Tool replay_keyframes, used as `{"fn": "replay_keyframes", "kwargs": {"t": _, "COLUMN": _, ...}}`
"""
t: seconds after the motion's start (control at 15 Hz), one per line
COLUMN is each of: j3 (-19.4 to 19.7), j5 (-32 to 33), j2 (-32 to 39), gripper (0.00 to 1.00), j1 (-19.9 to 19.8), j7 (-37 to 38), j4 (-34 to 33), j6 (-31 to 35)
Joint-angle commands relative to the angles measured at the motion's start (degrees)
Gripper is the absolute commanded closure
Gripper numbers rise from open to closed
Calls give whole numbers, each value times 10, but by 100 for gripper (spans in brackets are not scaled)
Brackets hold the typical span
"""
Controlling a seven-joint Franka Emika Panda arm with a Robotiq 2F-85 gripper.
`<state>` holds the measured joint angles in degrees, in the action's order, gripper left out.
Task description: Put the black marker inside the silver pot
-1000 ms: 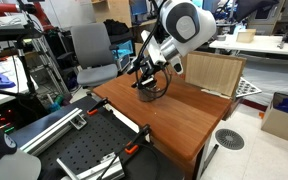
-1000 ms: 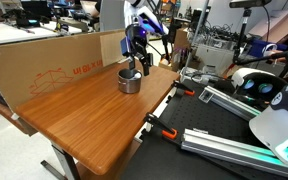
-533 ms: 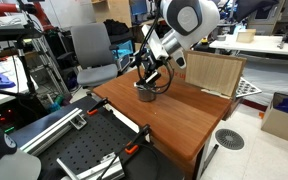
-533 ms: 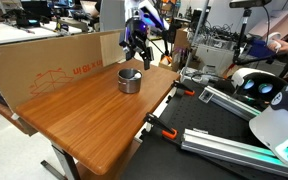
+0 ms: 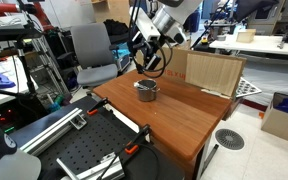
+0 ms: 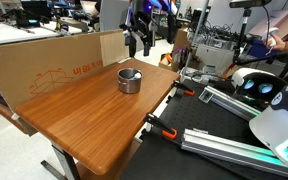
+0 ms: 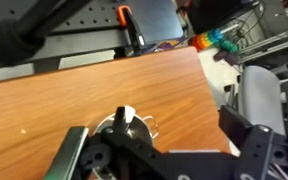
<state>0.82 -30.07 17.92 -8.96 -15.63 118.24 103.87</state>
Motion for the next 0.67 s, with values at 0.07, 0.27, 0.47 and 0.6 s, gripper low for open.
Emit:
{"fn": "replay_keyframes", "kwargs": {"t": 0.07, "j3": 5, "j5": -1, "j2": -18, "gripper": 0, "j1": 9, "j7": 1, "j4": 19, "j6": 16}}
{"fn": "replay_keyframes", "kwargs": {"t": 0.27, "j3": 6, "j5": -1, "j2": -19, "gripper": 0, "j1": 9, "j7": 1, "j4": 26, "j6": 27}}
{"fn": "replay_keyframes", "kwargs": {"t": 0.47, "j3": 6, "j5": -1, "j2": -19, "gripper": 0, "j1": 9, "j7": 1, "j4": 26, "j6": 28}}
{"fn": "replay_keyframes", "kwargs": {"t": 0.6, "j3": 6, "j5": -1, "j2": -19, "gripper": 0, "j1": 9, "j7": 1, "j4": 26, "j6": 28}}
